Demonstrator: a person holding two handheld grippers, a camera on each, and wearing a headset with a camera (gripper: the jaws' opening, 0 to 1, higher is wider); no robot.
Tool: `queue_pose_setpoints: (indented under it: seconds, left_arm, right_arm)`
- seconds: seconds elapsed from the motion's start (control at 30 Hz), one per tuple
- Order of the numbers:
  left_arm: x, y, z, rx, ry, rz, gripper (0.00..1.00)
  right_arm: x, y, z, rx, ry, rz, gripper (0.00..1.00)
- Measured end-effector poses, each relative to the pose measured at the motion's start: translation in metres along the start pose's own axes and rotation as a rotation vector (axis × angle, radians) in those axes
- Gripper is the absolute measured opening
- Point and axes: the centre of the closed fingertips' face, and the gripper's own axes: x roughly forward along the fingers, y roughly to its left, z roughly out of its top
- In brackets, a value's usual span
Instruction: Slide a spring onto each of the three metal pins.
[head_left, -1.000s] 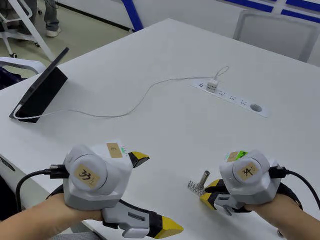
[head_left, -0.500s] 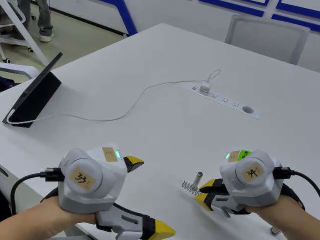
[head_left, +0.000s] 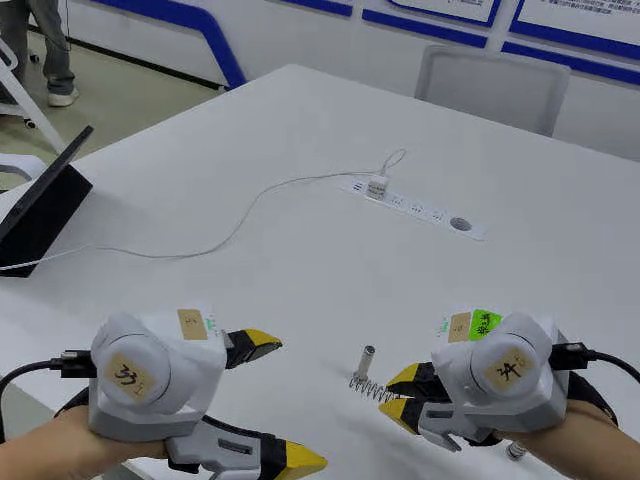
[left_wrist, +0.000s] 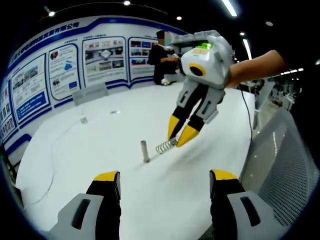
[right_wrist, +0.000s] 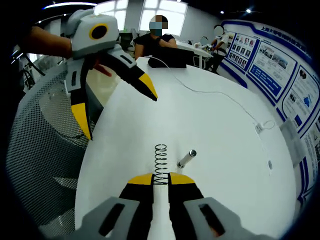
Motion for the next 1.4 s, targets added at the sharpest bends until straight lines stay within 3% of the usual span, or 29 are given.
queue_pose_setpoints:
  seconds: [0.63,0.73,0.93,1.1,1.4]
  left_arm:
    - [0.005,-0.021,0.0,0.102,0.033,-0.08,0.6]
    - [0.011,-0.024,0.005,0.112,0.031,-0.085,0.59]
    - [0.025,-0.035,0.027,0.129,-0.01,-0.113,0.57]
    - [0.031,-0.04,0.041,0.136,-0.04,-0.134,0.49]
    - [0.034,-0.049,0.051,0.158,-0.057,-0.169,0.38]
  right_arm:
    - [-0.027,0.019,-0.001,-0.026,-0.04,0.0,0.11]
    - [-0.031,0.022,0.0,-0.034,-0.046,0.005,0.11]
    - [-0.039,0.026,0.003,-0.04,-0.064,0.023,0.11]
    - [-0.047,0.027,0.003,-0.053,-0.068,0.037,0.11]
    - [-0.053,0.033,0.002,-0.119,-0.054,0.058,0.11]
